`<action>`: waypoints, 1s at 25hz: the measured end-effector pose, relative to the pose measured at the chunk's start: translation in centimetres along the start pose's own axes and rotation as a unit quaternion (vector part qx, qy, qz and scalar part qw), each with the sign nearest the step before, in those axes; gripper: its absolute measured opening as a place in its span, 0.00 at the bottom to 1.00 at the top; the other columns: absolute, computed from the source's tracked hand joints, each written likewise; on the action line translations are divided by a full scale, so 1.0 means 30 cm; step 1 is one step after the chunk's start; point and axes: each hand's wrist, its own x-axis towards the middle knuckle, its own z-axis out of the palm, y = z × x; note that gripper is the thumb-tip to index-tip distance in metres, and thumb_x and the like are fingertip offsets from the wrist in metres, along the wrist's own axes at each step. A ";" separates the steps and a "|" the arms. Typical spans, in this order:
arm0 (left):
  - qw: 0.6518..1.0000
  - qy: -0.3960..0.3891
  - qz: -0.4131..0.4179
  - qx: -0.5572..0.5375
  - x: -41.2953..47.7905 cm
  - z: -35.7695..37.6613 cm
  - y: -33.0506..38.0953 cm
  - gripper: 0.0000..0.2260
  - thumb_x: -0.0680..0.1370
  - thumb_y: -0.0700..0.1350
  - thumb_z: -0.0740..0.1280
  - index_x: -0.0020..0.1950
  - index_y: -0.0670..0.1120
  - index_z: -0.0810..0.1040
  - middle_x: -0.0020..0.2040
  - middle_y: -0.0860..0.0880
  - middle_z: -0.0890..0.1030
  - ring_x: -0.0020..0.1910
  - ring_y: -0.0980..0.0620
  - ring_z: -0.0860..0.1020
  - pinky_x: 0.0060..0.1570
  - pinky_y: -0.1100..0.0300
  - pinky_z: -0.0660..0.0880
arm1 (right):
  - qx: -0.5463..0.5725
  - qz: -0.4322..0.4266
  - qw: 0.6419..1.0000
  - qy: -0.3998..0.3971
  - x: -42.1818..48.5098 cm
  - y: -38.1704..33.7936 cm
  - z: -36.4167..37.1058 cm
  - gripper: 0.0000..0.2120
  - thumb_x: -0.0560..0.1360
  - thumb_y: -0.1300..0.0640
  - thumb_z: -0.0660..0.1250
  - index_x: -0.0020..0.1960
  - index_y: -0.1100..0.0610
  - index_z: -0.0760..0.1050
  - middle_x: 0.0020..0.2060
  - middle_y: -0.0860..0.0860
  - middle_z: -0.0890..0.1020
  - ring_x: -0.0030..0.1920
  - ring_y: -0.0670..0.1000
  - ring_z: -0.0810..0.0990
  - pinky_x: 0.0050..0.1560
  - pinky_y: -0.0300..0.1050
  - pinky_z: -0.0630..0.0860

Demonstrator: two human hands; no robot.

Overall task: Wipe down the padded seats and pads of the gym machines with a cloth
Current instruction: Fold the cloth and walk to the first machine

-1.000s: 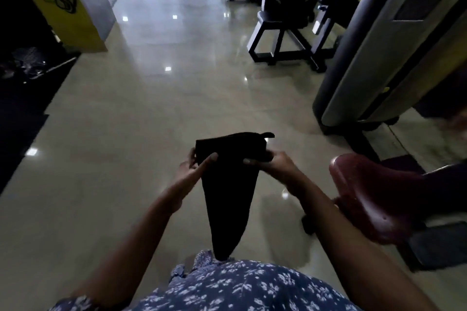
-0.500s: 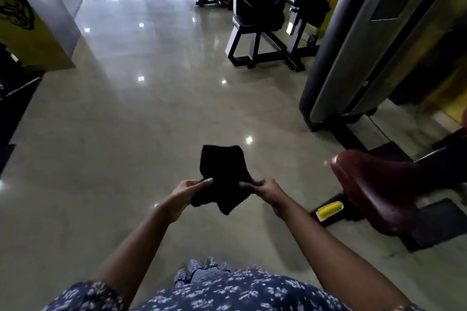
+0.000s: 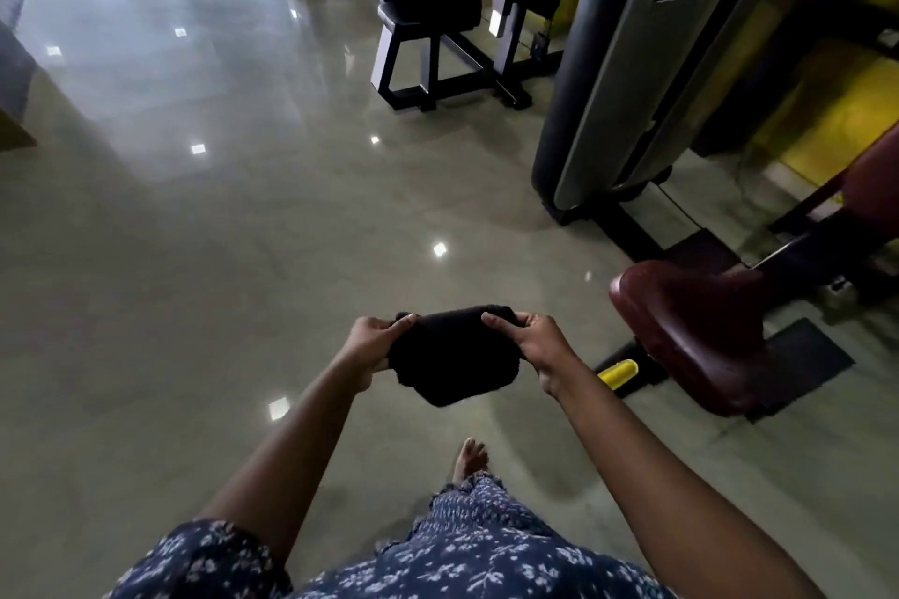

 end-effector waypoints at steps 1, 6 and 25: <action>0.999 0.023 0.013 0.030 0.049 0.015 0.029 0.13 0.74 0.50 0.70 0.38 0.40 0.77 0.31 0.48 0.73 0.29 0.53 0.74 0.29 0.63 0.74 | -0.005 -0.001 1.000 0.011 0.034 -0.023 -0.013 0.17 0.70 0.56 0.74 0.52 0.67 0.79 0.41 0.56 0.83 0.38 0.49 0.80 0.36 0.37 0.75; 0.991 0.009 0.044 -0.129 0.236 0.111 0.163 0.14 0.77 0.51 0.66 0.59 0.48 0.71 0.51 0.45 0.78 0.45 0.51 0.78 0.46 0.55 0.76 | 0.110 0.035 0.990 0.076 0.228 -0.173 -0.054 0.10 0.69 0.55 0.74 0.44 0.61 0.78 0.35 0.53 0.81 0.37 0.52 0.78 0.37 0.42 0.75; 0.856 -0.386 0.229 0.256 0.747 0.665 0.835 0.11 0.78 0.38 0.62 0.61 0.41 0.74 0.52 0.44 0.78 0.53 0.48 0.76 0.47 0.69 0.73 | 0.058 0.032 0.977 0.203 0.658 -0.695 -0.430 0.11 0.75 0.63 0.67 0.56 0.63 0.78 0.37 0.53 0.84 0.36 0.46 0.77 0.42 0.36 0.72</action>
